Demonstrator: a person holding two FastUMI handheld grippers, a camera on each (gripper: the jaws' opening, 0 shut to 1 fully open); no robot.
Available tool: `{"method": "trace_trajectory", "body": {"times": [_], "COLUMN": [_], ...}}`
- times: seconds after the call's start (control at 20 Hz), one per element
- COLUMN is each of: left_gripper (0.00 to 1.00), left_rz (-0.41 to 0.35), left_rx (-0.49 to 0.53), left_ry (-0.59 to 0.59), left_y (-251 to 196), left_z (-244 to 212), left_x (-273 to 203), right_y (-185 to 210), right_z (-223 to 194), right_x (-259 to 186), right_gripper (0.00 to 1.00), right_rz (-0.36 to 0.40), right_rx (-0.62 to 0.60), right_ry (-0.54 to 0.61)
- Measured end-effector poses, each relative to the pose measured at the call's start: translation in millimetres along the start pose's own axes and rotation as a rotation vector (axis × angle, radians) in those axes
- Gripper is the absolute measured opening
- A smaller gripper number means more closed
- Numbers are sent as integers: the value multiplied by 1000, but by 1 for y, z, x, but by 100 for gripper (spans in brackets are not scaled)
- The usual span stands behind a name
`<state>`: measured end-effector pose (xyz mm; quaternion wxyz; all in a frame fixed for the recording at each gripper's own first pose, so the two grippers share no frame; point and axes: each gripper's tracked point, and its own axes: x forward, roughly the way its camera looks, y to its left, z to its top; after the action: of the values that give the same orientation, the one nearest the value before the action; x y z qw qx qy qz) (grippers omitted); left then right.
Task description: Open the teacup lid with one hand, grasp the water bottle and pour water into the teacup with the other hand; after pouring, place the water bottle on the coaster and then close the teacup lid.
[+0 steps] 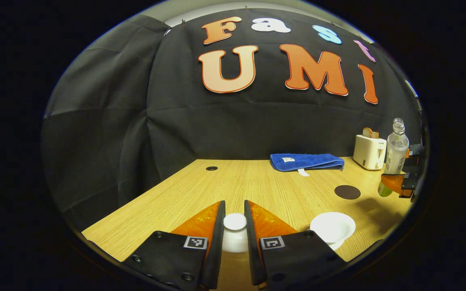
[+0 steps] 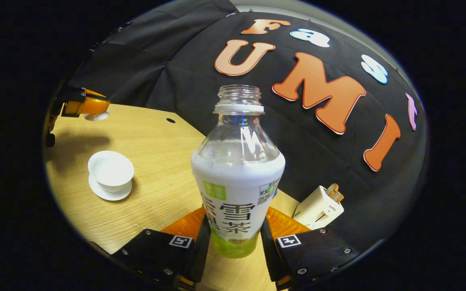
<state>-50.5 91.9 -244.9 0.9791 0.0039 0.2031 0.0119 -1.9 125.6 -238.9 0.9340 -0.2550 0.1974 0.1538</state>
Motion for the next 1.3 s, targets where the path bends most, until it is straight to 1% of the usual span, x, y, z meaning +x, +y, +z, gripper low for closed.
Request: {"method": "trace_trajectory", "body": {"times": [0.05,0.2,0.35,0.4,0.55,0.65,0.75,0.8,0.85,0.9,1.05,1.1,1.15,1.3], "left_gripper": [34,33,33,31,33,31,33,31,31,34,33,31,33,34], "left_rz": [2,5,7,5,3,1,-3,-3,-6,-4,-4,-4,-3,-3], "left_rx": [5,10,10,8,-1,-9,-15,-15,-15,-14,-19,-22,-25,-25], "left_ry": [-3,-5,-2,-1,6,10,10,9,10,11,12,13,13,14], "left_y": [1,5,9,10,13,17,19,21,21,22,26,27,30,33], "left_z": [0,-1,-1,-4,-8,-9,-9,-8,-9,-9,-11,-12,-12,-13], "left_x": [0,1,2,2,3,1,2,2,1,1,0,1,1,1], "right_y": [-2,-5,-5,-4,0,11,19,18,18,22,26,26,25,24], "right_z": [1,8,15,18,23,21,20,21,22,25,32,33,35,38], "right_x": [1,5,9,11,14,17,20,21,20,19,20,22,26,30], "right_gripper": [61,61,61,61,61,61,61,61,65,61,61,61,61,61], "right_rz": [-10,-43,-59,-64,-79,-49,-32,-35,-39,-43,-69,-78,-91,-113], "right_rx": [-32,-159,-260,-297,-419,-456,-500,-533,-568,-602,-703,-738,-770,-838], "right_ry": [-1,-18,-26,-30,-38,-26,-21,-25,-30,-35,-62,-68,-76,-91]}}
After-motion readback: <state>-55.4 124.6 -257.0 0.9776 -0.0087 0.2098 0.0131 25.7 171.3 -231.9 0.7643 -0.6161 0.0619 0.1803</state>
